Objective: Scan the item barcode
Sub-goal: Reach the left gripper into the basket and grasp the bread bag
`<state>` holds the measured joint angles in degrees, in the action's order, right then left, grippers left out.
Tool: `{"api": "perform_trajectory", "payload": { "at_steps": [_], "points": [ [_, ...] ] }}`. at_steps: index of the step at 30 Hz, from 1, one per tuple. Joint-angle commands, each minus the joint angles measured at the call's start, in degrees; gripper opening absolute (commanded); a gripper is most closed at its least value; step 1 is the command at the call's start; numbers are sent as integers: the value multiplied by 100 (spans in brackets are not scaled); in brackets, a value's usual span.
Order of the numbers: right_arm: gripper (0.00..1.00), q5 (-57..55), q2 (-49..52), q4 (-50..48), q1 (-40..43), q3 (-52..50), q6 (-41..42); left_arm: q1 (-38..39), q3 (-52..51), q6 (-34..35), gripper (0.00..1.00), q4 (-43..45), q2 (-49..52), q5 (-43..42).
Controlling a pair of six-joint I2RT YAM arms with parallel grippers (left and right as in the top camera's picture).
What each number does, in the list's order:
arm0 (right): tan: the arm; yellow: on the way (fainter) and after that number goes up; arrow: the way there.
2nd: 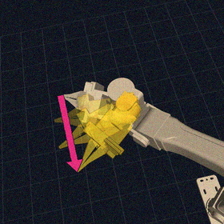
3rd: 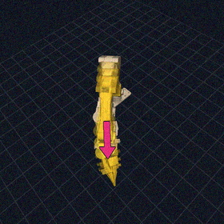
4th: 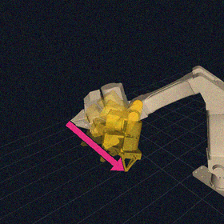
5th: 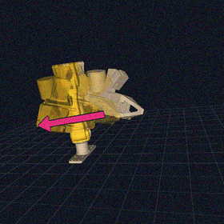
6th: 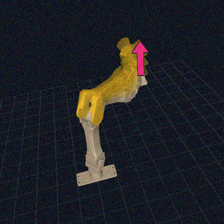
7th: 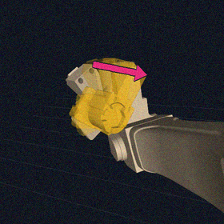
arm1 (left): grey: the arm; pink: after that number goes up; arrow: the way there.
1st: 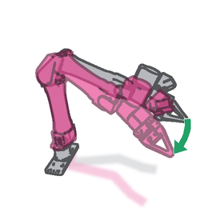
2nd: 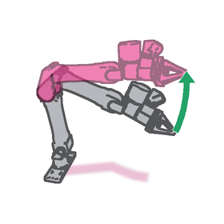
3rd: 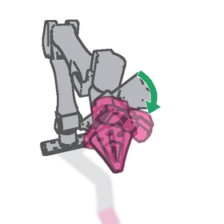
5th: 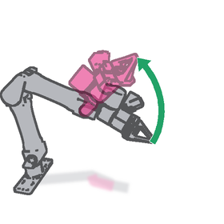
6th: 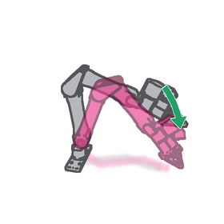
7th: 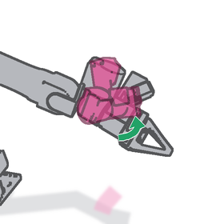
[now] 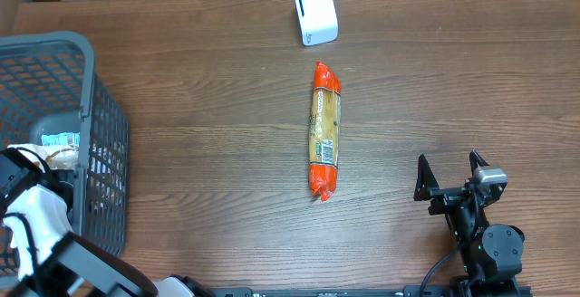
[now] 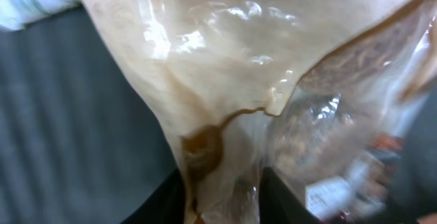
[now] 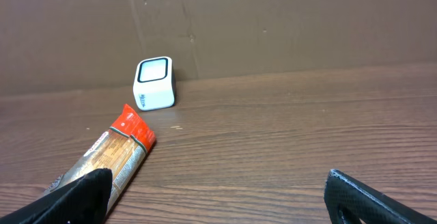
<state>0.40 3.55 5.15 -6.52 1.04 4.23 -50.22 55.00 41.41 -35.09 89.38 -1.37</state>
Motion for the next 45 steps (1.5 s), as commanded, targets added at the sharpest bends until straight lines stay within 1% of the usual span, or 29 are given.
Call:
{"api": "perform_trajectory", "payload": {
  "at_steps": [1,5,8,10,11,13,16,17,20,24,29,31,33,35,40,45],
  "points": [
    [100,-52,-2,-31,-37,-55,-39,44,22,-186,33,179,293,26],
    [100,-52,-2,-31,-39,-55,-37,61,22,-352,41,490,535,24],
    [100,-52,-2,-31,-39,-55,-39,79,22,-531,50,610,654,26],
    [100,-52,-2,-31,-39,-55,-39,76,22,-546,60,634,702,28],
    [100,-52,-2,-31,-37,-55,-39,76,22,-549,67,638,728,28],
    [100,-52,-2,-33,-37,-55,-39,76,22,-597,83,640,774,28],
    [100,-52,-2,-31,-37,-55,-39,79,22,-944,96,697,866,2],
    [100,-52,-2,-31,-39,-55,-39,79,22,-1062,97,734,894,-35],
    [100,-52,-2,-31,-37,-55,-39,79,22,-1329,97,911,925,-282],
    [100,-52,-2,-31,-37,-55,-37,79,22,-1604,95,1154,914,-640],
    [100,-52,-2,-33,-37,-55,-39,79,22,-1620,94,1421,914,-754],
    [100,-52,-2,-31,-39,-55,-37,79,22,-1646,93,1528,907,-940],
    [100,-52,-2,-31,-37,-55,-39,79,24,-1825,87,1665,896,-1292],
    [100,-52,-2,-31,-37,-55,-39,81,24,-1856,86,1746,859,-1447],
    [100,-52,-2,-33,-37,-55,-39,79,24,-1967,86,1961,599,-1475],
    [100,-52,-2,-31,-39,-55,-39,83,24,-2087,94,2450,424,-1504]
  ]
}}
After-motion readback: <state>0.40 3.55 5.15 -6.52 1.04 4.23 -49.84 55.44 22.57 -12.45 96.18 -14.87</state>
